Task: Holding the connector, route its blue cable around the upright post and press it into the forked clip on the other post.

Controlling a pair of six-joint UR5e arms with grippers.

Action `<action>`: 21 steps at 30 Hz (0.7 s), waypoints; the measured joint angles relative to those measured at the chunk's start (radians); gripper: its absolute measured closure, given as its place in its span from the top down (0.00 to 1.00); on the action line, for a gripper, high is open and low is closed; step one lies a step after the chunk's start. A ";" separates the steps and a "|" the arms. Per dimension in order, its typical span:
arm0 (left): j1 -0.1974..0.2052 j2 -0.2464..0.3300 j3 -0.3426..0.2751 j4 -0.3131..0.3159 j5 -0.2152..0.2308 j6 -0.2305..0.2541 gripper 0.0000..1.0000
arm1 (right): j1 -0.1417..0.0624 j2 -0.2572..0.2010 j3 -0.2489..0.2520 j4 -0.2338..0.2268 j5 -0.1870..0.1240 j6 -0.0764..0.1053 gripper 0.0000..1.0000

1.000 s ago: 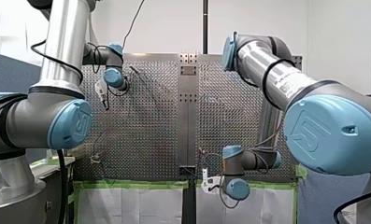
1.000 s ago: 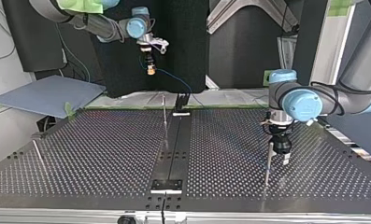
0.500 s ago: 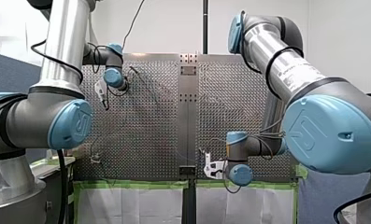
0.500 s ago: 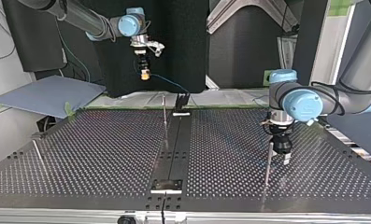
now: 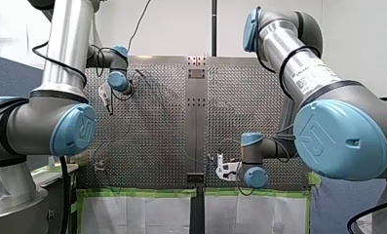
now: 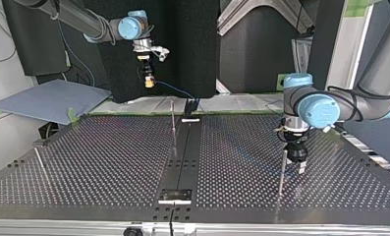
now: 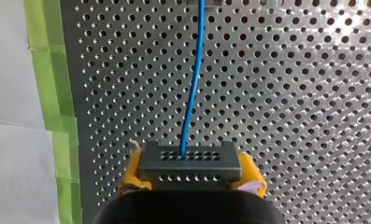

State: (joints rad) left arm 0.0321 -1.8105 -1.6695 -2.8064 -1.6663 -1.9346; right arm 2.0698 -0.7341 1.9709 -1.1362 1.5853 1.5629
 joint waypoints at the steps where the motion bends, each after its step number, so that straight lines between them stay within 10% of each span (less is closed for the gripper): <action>1: -0.001 0.000 0.000 -0.001 0.000 0.000 1.00 | -0.001 0.000 0.001 0.000 -0.002 -0.002 0.00; 21: -0.009 0.010 -0.001 -0.057 -0.027 -0.028 1.00 | -0.043 0.000 0.026 -0.034 -0.060 -0.006 0.00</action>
State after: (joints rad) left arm 0.0228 -1.8010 -1.6701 -2.8634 -1.6934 -1.9630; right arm 2.0270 -0.7341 1.9972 -1.1704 1.5258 1.5564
